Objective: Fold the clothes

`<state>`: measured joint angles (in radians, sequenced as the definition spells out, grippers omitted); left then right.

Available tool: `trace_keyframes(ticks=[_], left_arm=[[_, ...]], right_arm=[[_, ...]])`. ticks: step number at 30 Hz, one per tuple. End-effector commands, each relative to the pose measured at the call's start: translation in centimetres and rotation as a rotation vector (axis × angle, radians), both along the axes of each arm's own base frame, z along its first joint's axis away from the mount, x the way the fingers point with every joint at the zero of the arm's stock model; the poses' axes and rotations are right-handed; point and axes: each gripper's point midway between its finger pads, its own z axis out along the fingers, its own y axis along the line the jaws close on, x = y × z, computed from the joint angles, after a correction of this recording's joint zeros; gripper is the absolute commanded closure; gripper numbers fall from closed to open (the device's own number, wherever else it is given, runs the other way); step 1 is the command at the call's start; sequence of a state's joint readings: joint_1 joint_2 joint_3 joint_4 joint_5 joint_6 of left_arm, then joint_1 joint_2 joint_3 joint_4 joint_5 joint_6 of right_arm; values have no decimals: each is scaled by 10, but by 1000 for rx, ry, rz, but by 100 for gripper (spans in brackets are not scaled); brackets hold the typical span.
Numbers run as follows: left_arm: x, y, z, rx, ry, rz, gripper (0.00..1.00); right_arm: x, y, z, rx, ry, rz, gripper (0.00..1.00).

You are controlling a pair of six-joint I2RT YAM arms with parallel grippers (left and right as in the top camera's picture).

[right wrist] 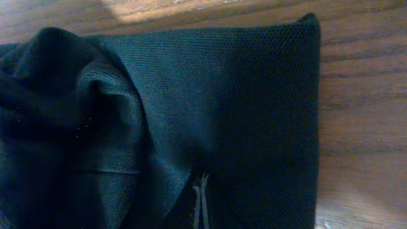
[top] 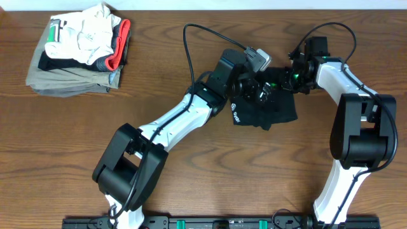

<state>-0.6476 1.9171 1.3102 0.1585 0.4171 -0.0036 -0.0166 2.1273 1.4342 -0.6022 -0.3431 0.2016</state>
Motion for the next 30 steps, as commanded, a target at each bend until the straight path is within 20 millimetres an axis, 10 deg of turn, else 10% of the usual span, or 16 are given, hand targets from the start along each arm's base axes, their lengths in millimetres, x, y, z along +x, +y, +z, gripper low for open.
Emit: trace_keyframes(ticks=[1, 11, 20, 30], left_arm=[[19, 18, -1, -15, 30, 74, 2], [50, 116, 18, -3, 149, 296, 2], [61, 197, -1, 51, 276, 459, 2], [65, 233, -10, 65, 325, 531, 2]], right_arm=[[-24, 8, -36, 11, 116, 7, 99], [-8, -5, 33, 66, -16, 32, 98], [-8, 18, 131, 3, -179, 223, 60], [-18, 67, 127, -215, -178, 352, 45]])
